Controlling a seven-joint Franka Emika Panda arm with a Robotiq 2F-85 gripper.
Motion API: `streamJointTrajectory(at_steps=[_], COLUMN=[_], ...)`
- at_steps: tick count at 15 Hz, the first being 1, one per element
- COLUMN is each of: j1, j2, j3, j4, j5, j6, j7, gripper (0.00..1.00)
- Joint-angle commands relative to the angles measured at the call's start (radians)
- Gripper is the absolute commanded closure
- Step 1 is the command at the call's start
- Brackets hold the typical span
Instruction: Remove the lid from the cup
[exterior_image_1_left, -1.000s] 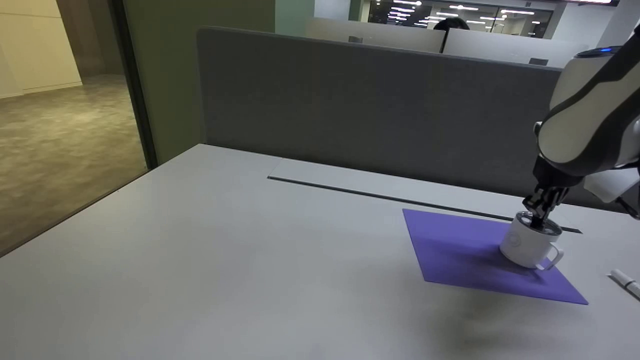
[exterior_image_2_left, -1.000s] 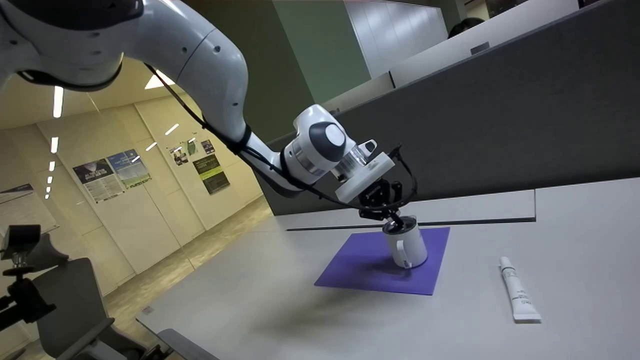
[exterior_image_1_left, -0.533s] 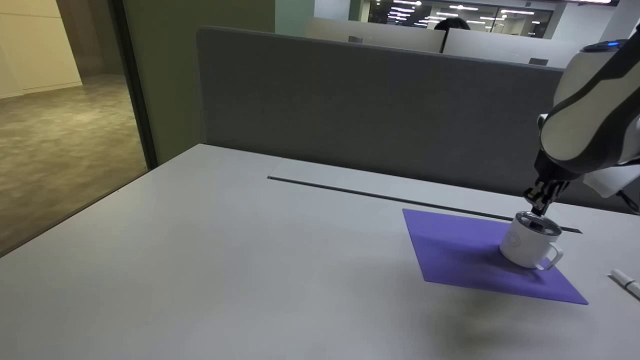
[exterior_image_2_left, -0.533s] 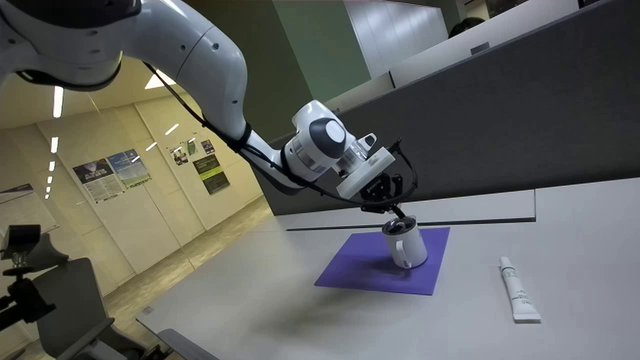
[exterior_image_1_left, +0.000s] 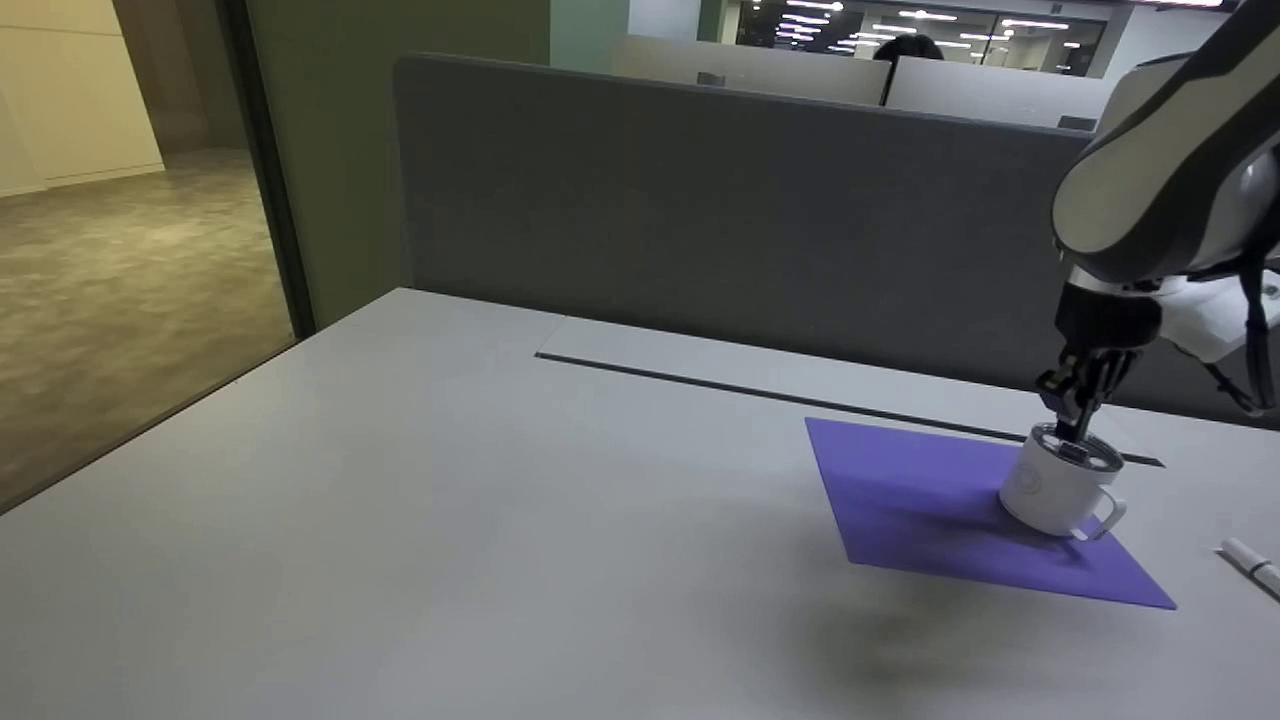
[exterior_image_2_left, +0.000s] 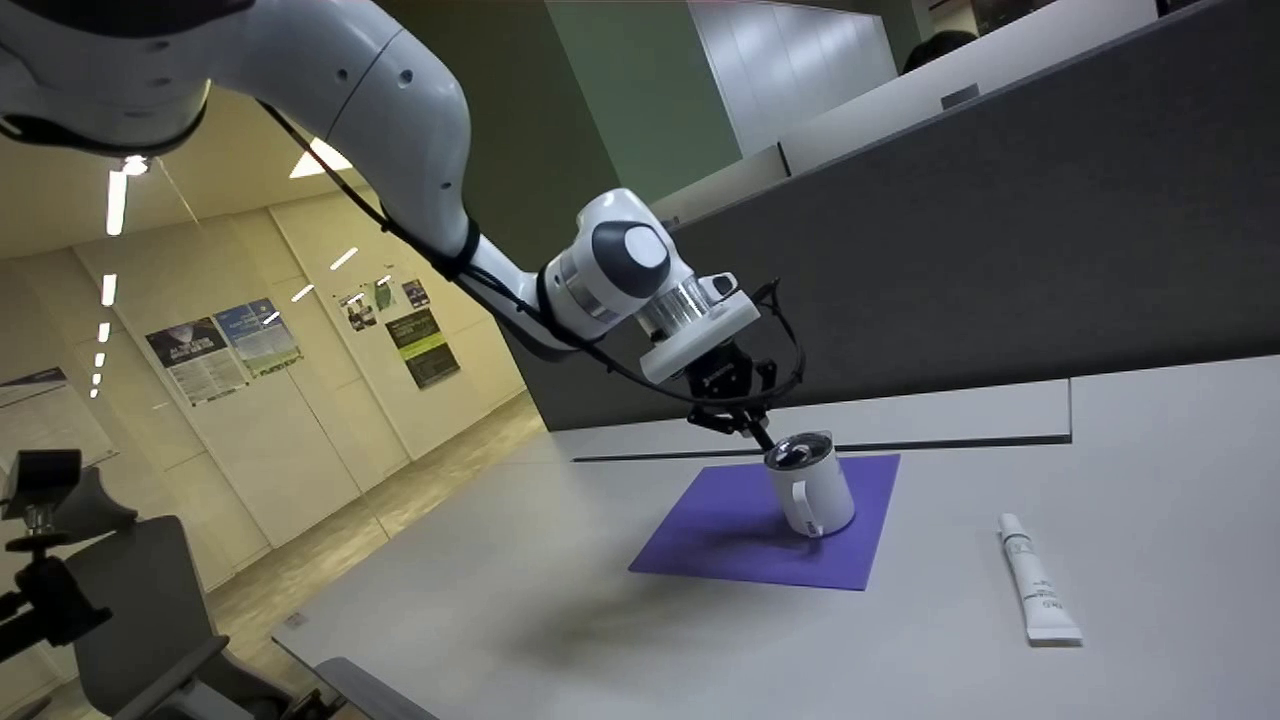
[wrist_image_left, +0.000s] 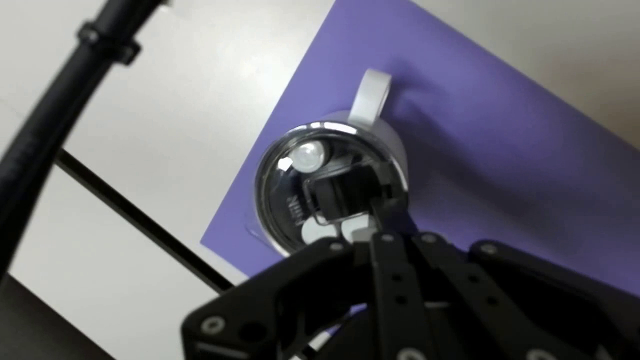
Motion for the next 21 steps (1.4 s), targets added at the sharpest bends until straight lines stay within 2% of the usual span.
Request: streamJointTrajectory(at_steps=[1, 10, 21], j1=[-0.003, -0.040, -0.038], j2=[0.010, 0.043, 0.089], j3=[-0.008, -0.005, -0.013], j4=[0.016, 0.043, 0.079], j5=[-0.005, 0.013, 0.007], j6=[-0.049, -0.037, 0.029], j7=[0.016, 0.010, 0.012], gripper=[1.00, 1.00, 1.00])
